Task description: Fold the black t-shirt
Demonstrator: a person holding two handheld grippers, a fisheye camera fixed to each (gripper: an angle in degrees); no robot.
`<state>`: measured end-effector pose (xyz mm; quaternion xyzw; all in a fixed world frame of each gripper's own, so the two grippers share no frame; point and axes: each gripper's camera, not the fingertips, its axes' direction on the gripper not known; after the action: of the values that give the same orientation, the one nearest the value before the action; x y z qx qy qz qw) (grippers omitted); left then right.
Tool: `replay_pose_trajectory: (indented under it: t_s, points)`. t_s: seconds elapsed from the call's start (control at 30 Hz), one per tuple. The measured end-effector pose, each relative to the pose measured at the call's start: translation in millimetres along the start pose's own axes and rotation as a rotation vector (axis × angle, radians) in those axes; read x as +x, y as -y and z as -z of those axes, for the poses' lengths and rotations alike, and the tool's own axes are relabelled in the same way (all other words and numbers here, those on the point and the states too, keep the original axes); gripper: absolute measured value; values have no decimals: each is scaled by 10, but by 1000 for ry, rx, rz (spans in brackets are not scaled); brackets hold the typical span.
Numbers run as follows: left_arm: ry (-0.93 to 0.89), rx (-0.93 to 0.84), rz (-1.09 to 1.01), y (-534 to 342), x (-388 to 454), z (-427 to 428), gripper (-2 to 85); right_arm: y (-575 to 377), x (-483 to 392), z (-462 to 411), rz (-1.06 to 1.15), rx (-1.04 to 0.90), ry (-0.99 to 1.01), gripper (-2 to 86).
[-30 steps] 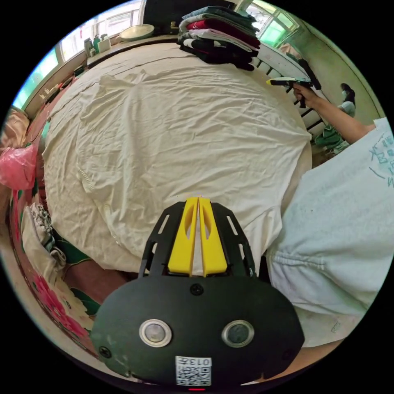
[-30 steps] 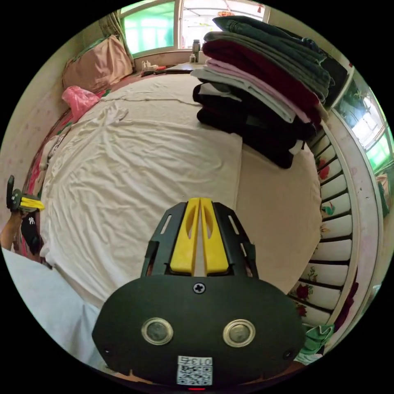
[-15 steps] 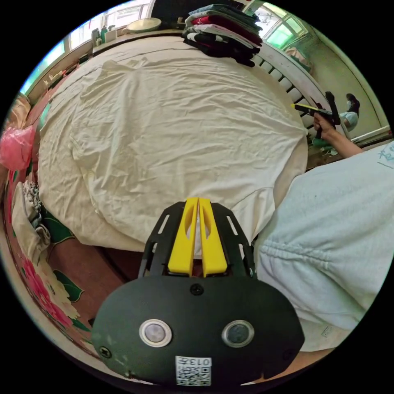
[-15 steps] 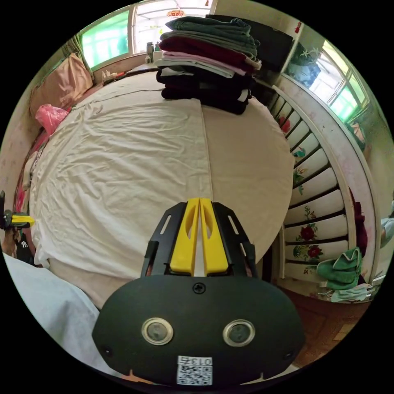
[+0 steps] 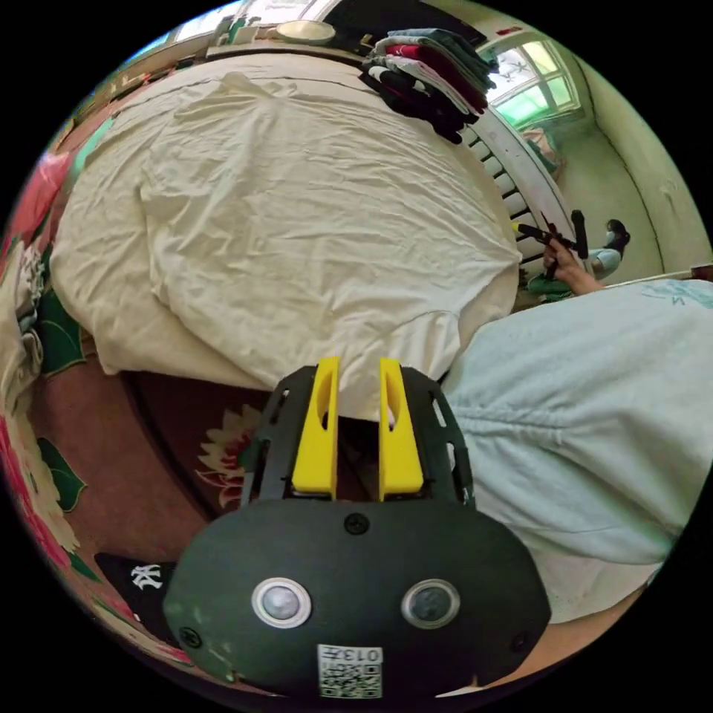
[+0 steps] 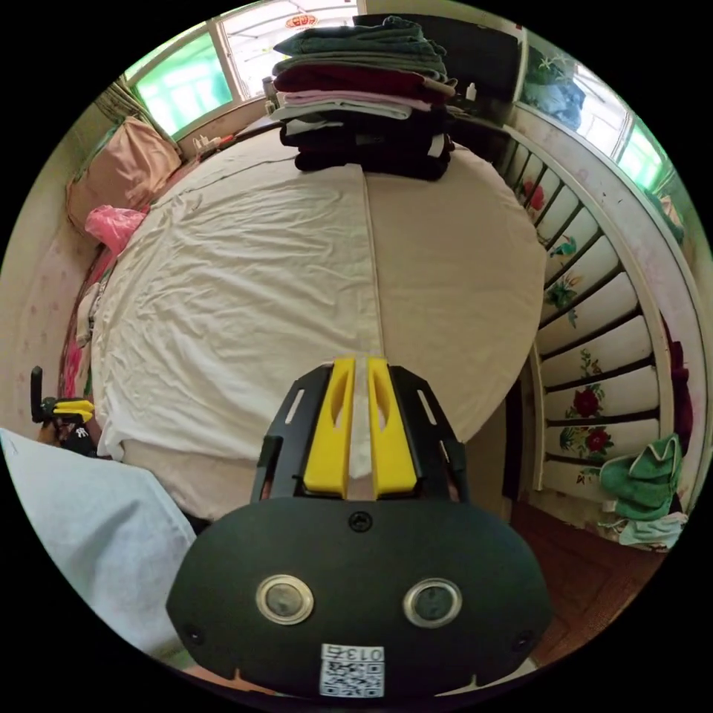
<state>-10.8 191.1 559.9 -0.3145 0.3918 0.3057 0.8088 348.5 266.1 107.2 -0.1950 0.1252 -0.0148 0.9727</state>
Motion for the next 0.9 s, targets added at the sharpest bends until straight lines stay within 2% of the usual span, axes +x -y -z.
replay_pose_trajectory:
  t_s: [0.23,0.37,0.43,0.63,0.73,0.8,0.9]
  points:
    - [-285,-24,153,-548,-425,-229,161,-568,295,97,85,-123,31,97]
    - [-423,10,239,-594,-714,-356,172,-628,458,44,35,-156,43,99]
    - [-459,10,234,-581,-779,-385,173,-637,574,7,-4,-157,111,98]
    - [-544,-21,211,-514,-938,-488,175,-666,752,-25,-42,-174,133,50]
    - [-554,-6,231,-463,-1039,-495,121,-652,859,16,-84,-175,167,28]
    - [-575,-8,206,-468,-1084,-438,35,-639,898,67,-82,-159,170,22]
    - [-648,28,170,-521,-1121,-258,21,-606,946,153,-62,-145,171,17]
